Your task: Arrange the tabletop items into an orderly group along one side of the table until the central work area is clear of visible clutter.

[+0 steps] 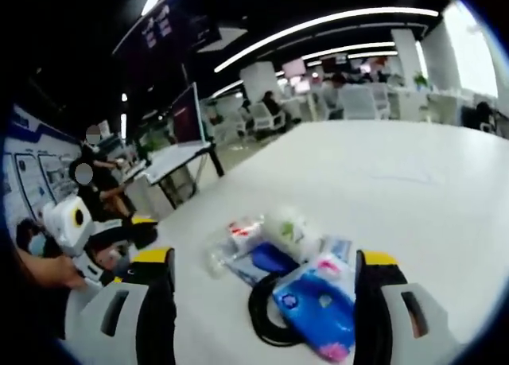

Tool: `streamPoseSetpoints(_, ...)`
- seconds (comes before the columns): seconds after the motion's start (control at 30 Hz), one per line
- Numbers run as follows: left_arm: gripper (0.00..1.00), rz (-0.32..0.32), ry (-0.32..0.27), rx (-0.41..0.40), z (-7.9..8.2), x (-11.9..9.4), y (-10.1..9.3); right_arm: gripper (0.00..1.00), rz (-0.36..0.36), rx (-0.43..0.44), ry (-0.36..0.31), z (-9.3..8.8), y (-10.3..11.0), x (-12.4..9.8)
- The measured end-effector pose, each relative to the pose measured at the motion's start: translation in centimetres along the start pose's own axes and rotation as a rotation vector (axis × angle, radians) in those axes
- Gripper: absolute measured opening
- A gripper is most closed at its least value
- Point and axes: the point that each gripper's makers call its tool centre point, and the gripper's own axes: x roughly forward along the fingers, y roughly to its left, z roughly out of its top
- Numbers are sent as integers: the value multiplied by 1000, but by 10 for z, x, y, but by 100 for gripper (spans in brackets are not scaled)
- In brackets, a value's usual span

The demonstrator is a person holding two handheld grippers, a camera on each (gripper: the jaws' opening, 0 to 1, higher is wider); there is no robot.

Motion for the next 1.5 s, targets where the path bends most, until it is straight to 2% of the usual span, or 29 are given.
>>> streamPoseSetpoints(0.47, 92, 44, 26, -55, -15, 22, 18, 89, 57, -3, 74, 6, 9, 50)
streamPoseSetpoints(0.6, 91, 43, 33, -66, -18, 27, 19, 85, 93, -15, 93, 10, 14, 63)
streamPoseSetpoints(0.67, 94, 17, 38, -92, -20, 32, 17, 85, 101, -18, 98, 15, 14, 71)
streamPoseSetpoints(0.8, 95, 14, 55, -99, -24, 39, 19, 86, 115, -12, 105, 25, 14, 87)
streamPoseSetpoints(1.1, 90, 59, 70, -130, -26, 51, 40, 85, 169, -21, 149, 35, 19, 125)
streamPoseSetpoints(1.33, 89, 56, 80, -153, -31, 61, 47, 84, 196, -14, 208, 28, 21, 147)
streamPoseSetpoints(1.5, 88, 44, 94, -183, -38, 71, 46, 81, 190, 12, 240, 22, 13, 158)
